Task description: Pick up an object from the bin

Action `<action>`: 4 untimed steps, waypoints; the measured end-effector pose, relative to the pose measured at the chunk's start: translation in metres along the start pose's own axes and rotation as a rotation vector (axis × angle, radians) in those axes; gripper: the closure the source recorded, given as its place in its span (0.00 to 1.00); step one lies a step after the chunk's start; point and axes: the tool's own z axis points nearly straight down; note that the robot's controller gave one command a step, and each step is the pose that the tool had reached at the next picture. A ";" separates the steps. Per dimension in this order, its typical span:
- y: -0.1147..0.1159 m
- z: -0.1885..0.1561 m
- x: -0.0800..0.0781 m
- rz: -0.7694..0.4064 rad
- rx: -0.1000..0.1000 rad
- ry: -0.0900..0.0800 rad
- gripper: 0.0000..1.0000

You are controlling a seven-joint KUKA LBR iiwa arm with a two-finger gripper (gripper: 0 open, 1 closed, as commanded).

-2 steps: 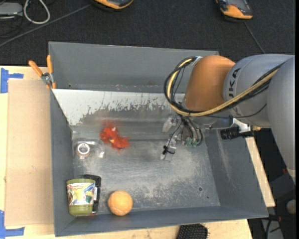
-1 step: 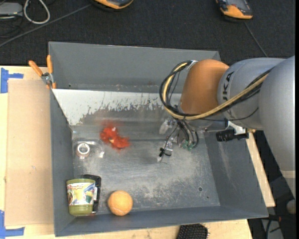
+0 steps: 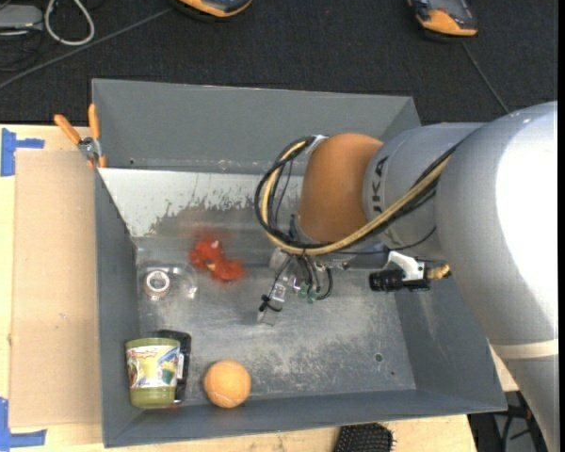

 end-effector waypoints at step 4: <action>0.038 0.004 0.015 -0.167 -0.002 -0.006 0.00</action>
Offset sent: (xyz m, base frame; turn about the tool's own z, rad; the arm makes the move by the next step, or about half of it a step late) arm -0.0085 0.0893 -0.0025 0.0385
